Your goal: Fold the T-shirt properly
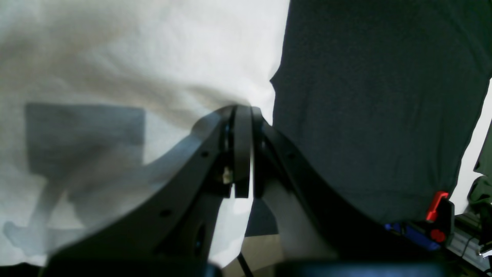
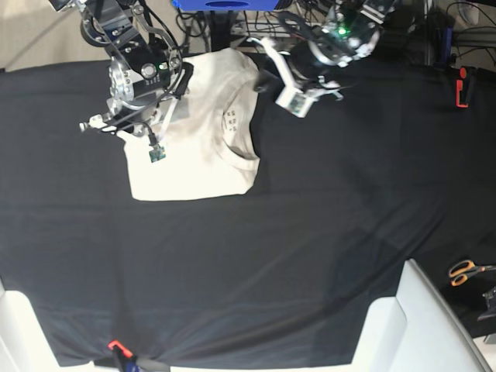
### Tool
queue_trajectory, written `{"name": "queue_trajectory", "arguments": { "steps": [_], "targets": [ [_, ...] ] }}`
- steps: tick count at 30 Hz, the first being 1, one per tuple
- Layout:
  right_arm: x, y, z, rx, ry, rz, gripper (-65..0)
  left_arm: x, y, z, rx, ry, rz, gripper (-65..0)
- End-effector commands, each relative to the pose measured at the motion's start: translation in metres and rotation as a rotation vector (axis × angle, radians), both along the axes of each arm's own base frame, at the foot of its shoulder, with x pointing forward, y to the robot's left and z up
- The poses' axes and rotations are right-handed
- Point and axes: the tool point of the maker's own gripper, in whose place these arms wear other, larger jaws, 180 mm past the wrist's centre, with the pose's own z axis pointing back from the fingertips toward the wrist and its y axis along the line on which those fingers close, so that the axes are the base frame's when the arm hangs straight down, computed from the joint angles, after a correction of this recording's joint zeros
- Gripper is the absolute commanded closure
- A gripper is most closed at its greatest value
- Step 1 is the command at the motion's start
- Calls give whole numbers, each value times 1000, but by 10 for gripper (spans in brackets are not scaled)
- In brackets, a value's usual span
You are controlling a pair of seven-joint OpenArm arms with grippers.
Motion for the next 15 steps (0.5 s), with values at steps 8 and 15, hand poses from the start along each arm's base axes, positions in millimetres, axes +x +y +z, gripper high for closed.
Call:
{"name": "queue_trajectory", "arguments": {
  "steps": [8,15],
  "targets": [
    [18,7,15,16,-77,18,0,16,51,28,38,-88,129,-237],
    [31,11,23,31,-144,45,0,20,57,15,37,-61,175,0]
  ]
}}
